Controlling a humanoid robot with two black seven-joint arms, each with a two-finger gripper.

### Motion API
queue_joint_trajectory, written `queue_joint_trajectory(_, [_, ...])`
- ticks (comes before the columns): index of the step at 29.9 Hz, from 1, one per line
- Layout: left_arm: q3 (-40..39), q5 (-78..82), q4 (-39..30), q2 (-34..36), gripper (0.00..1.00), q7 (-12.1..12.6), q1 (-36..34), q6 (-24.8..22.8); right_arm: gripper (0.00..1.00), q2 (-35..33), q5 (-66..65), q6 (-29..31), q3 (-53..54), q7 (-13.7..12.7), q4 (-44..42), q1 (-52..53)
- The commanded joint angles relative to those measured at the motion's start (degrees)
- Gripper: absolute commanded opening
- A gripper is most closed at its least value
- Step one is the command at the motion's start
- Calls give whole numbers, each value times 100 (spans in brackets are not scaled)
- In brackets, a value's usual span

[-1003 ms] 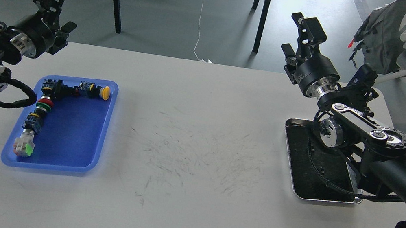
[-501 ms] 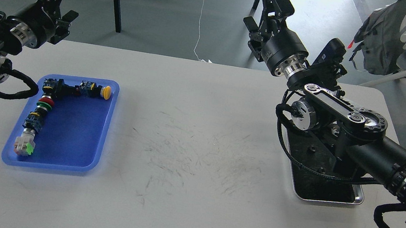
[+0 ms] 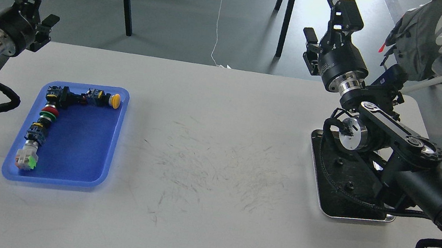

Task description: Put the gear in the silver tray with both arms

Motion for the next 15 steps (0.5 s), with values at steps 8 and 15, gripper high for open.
queue_joint_trajectory(8, [2, -61, -14, 58, 99, 0, 21, 1, 97, -2, 0, -87, 191, 0, -6, -127])
queue_joint_trajectory(15, [-59, -105, 4, 41, 99, 0, -23, 1, 99, -20, 903, -290, 218, 0, -120, -136])
